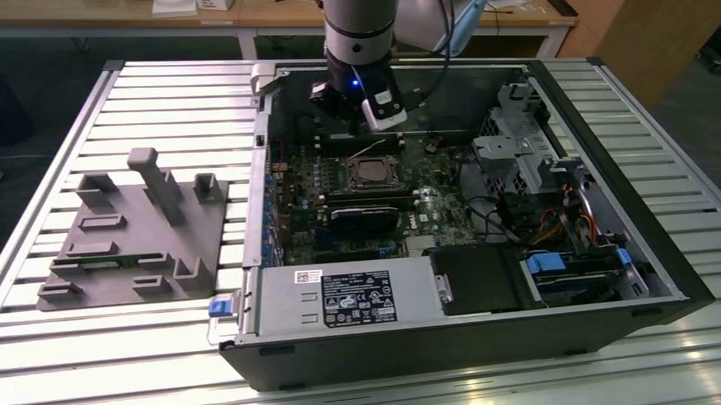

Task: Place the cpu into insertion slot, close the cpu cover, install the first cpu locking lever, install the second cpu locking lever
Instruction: 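Install the first cpu locking lever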

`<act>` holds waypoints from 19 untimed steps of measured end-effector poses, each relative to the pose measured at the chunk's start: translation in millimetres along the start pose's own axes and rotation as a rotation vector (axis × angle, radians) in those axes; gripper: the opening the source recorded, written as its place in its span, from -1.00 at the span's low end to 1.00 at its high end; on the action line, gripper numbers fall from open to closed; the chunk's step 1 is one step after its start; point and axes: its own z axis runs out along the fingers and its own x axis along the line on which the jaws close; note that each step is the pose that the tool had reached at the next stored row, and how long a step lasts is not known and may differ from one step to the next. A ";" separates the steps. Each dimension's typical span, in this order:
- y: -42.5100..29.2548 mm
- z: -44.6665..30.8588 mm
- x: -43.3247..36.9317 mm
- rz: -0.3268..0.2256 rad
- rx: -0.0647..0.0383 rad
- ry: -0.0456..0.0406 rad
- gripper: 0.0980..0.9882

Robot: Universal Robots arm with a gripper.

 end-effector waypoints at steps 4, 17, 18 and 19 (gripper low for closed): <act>0.1 0.1 -0.8 0.000 0.000 -0.0001 -0.98; -2.0 7.4 -1.0 -0.012 0.019 -0.0842 -0.98; -2.5 9.1 -1.2 -0.011 0.019 -0.0851 -0.98; -2.9 10.9 -1.6 -0.010 0.019 -0.0855 -0.98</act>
